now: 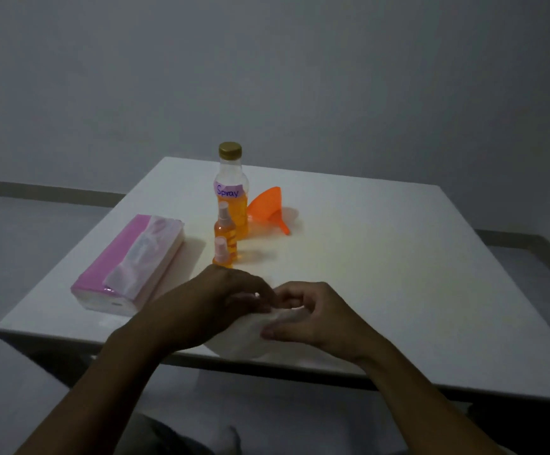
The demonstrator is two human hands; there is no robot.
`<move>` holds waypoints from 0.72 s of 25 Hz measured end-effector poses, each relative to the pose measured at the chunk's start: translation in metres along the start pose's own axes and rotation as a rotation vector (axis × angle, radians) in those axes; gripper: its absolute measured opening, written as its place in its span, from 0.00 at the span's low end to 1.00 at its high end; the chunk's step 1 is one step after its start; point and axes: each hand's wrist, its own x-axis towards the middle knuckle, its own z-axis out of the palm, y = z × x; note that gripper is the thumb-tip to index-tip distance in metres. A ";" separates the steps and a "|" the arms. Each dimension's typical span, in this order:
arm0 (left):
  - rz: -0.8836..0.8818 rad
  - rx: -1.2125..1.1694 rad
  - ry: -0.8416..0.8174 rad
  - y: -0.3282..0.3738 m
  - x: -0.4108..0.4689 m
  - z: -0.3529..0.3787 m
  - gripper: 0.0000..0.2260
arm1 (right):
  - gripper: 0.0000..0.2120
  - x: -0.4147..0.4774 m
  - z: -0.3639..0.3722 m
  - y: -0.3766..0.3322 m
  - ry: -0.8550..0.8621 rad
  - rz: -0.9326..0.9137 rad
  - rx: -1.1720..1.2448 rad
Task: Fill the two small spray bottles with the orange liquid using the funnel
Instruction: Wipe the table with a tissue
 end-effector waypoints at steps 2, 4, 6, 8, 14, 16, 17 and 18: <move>-0.004 -0.055 0.050 0.003 0.019 0.011 0.08 | 0.14 -0.009 -0.025 0.006 0.053 0.055 -0.044; 0.019 -0.096 0.095 0.006 0.037 0.024 0.09 | 0.13 -0.020 -0.046 0.011 0.042 0.100 -0.027; 0.111 -0.121 0.136 0.006 0.053 0.035 0.08 | 0.13 -0.028 -0.057 0.012 0.065 0.111 0.057; 0.148 -0.198 0.210 0.005 0.071 0.045 0.09 | 0.09 -0.030 -0.068 0.017 0.166 0.108 0.088; -0.064 -0.126 0.403 -0.027 0.106 0.083 0.16 | 0.06 -0.033 -0.119 0.043 0.847 0.125 -0.382; -0.224 -0.002 0.294 -0.039 0.106 0.101 0.19 | 0.08 -0.026 -0.131 0.051 1.025 0.034 -0.614; -0.257 0.065 0.249 -0.044 0.105 0.109 0.22 | 0.07 -0.022 -0.131 0.055 1.013 -0.002 -0.700; -0.251 0.134 0.230 -0.048 0.104 0.115 0.23 | 0.07 -0.018 -0.127 0.059 0.951 0.010 -0.761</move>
